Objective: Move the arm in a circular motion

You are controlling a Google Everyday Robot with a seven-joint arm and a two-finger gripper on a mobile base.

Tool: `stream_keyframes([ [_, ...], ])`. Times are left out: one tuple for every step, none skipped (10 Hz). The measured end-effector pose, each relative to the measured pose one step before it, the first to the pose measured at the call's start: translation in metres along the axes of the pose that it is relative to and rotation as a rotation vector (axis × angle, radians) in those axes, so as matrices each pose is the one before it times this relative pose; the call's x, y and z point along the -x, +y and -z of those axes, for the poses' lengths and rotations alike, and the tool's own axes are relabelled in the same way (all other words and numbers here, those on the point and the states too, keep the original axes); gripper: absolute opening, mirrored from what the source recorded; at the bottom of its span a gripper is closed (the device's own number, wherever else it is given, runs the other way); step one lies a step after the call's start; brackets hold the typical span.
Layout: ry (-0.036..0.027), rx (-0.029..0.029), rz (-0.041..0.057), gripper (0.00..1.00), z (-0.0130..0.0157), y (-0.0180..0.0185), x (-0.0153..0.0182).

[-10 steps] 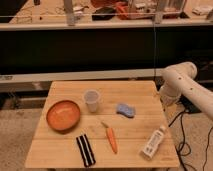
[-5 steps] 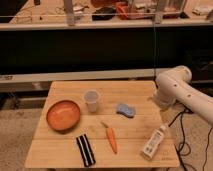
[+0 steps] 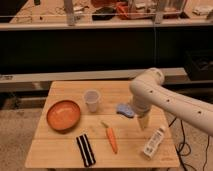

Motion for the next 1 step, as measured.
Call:
stream_keyframes([
  [0.0022,-0.00174,0.02126,0.8,-0.0005,-0.00626,0.01993],
])
